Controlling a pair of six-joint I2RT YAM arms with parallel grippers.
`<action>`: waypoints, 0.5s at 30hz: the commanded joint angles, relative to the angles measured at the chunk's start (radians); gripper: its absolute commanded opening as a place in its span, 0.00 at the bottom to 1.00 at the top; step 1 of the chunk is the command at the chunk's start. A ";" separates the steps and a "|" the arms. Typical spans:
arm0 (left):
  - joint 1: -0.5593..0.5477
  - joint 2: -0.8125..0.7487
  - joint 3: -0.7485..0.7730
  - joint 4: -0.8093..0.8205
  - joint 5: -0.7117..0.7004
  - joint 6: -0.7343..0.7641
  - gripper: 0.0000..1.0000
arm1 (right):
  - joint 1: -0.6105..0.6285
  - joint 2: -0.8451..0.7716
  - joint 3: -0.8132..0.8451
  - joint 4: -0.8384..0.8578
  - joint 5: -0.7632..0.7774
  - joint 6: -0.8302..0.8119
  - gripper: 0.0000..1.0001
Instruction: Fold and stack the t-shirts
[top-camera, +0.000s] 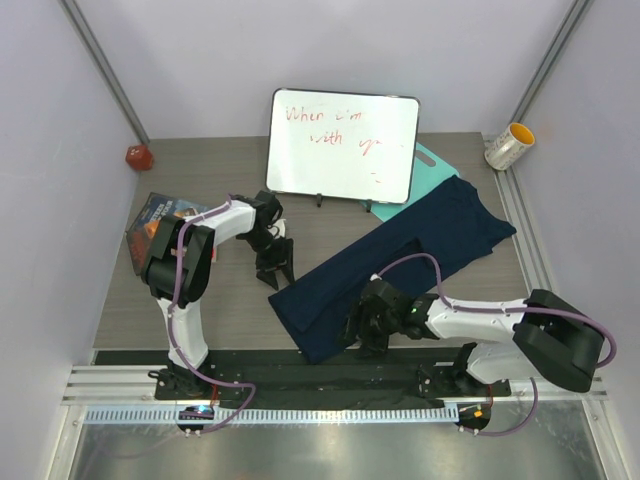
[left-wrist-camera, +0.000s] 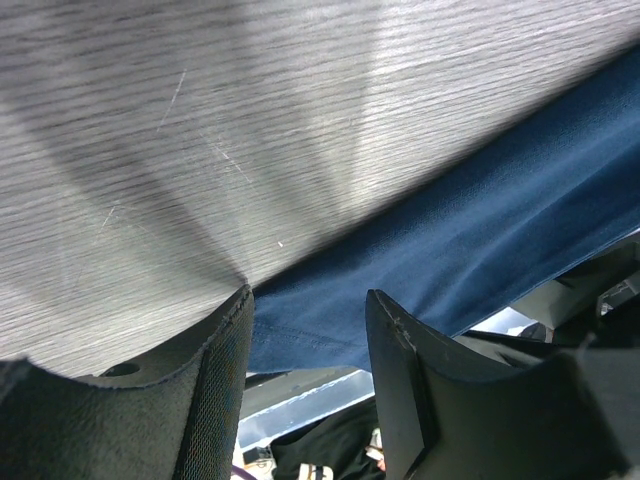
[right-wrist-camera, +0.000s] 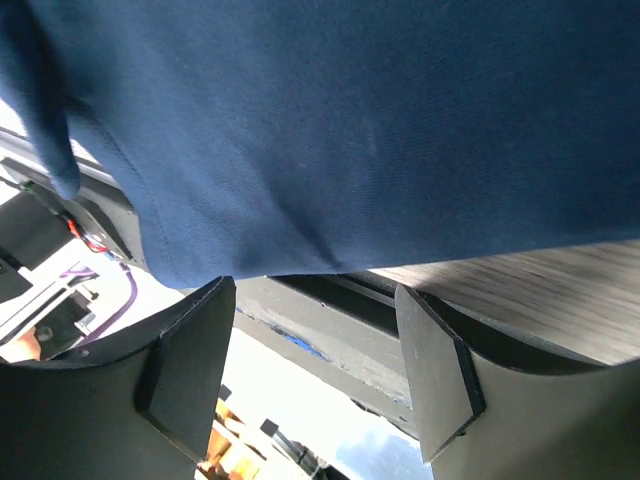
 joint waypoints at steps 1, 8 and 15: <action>0.000 -0.002 0.003 0.017 0.015 0.006 0.50 | 0.001 0.057 0.053 0.045 0.035 -0.037 0.70; 0.000 0.013 0.011 0.016 0.026 0.003 0.50 | 0.001 0.057 0.099 0.022 0.051 -0.053 0.70; 0.000 0.035 0.022 0.014 0.040 0.000 0.49 | -0.001 0.098 0.130 0.026 0.063 -0.059 0.70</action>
